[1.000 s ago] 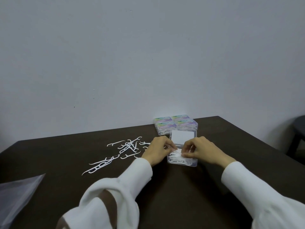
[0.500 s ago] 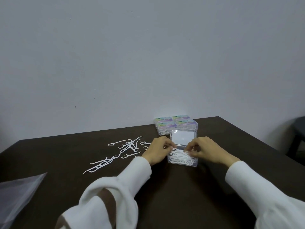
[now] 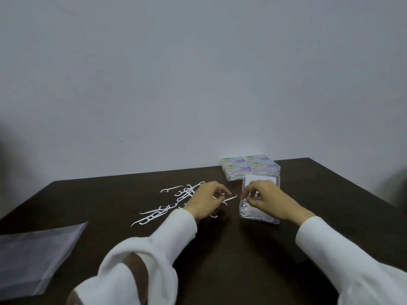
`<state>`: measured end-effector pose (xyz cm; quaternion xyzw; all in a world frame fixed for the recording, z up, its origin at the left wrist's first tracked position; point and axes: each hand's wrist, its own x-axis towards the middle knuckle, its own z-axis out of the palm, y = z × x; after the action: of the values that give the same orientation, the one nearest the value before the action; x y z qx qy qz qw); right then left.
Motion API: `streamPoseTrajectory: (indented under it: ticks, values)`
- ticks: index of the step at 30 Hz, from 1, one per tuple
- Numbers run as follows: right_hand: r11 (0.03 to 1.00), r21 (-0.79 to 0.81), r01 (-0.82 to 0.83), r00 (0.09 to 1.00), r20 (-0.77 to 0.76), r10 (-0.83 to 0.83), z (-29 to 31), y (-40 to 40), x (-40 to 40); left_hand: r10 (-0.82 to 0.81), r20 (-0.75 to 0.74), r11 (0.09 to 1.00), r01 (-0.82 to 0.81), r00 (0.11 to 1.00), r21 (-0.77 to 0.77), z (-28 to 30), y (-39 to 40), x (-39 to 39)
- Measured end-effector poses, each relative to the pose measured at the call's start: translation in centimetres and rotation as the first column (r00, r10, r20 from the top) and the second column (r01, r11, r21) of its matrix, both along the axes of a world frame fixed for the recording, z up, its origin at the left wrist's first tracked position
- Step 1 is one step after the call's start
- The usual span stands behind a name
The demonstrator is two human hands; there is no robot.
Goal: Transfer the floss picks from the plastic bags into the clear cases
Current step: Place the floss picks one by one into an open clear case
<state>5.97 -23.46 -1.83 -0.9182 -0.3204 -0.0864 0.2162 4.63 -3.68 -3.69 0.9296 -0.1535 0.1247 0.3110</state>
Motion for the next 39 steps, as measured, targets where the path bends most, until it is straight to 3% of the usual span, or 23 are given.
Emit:
streamPoseTrajectory:
  ticks: [6, 10, 14, 20, 24, 29, 32, 36, 39]
  values:
    - [0.996, -0.049, -0.078, 0.997, -0.024, 0.077, -0.4, 4.4, 0.4, 0.113, -0.064, 0.992, -0.109, 0.992, 0.056, 0.4, 5.7, -1.8]
    - [0.978, -0.210, -0.003, 0.985, -0.168, -0.033, -1.5, 7.4, 0.8, 0.275, -0.177, 0.953, -0.244, 0.945, 0.177, 0.4, 10.1, -2.9]
    - [0.948, -0.310, 0.076, 0.979, -0.155, -0.130, -2.3, 9.2, 1.4, 0.434, -0.291, 0.886, -0.344, 0.853, 0.312, 0.3, 12.6, -3.5]
    - [0.968, -0.248, -0.031, 0.992, -0.123, 0.000, -2.2, 10.5, 2.5, 0.379, -0.352, 0.910, -0.277, 0.856, 0.307, 0.9, 14.4, -4.2]
    - [0.980, -0.154, -0.125, 0.987, -0.123, 0.107, -2.4, 11.2, 2.5, 0.304, -0.407, 0.951, -0.252, 0.861, 0.177, 1.1, 15.6, -4.0]
    - [0.991, -0.114, -0.077, 0.995, -0.065, 0.070, -1.7, 11.6, 3.0, 0.226, -0.330, 0.969, -0.247, 0.917, -0.023, 0.3, 14.9, -3.3]
    - [0.979, -0.164, -0.123, 0.984, -0.148, 0.099, -1.4, 12.3, 4.8, 0.220, -0.270, 0.964, -0.252, 0.937, -0.088, -0.2, 14.0, -2.1]
    - [0.954, -0.235, -0.186, 0.958, -0.261, 0.122, -1.5, 14.2, 7.1, 0.284, -0.124, 0.957, -0.289, 0.951, -0.023, -0.8, 13.2, -0.3]
    - [0.918, -0.331, -0.218, 0.951, -0.284, 0.124, -2.0, 15.3, 7.9, 0.302, -0.150, 0.953, -0.294, 0.942, 0.072, -1.0, 13.0, 0.6]
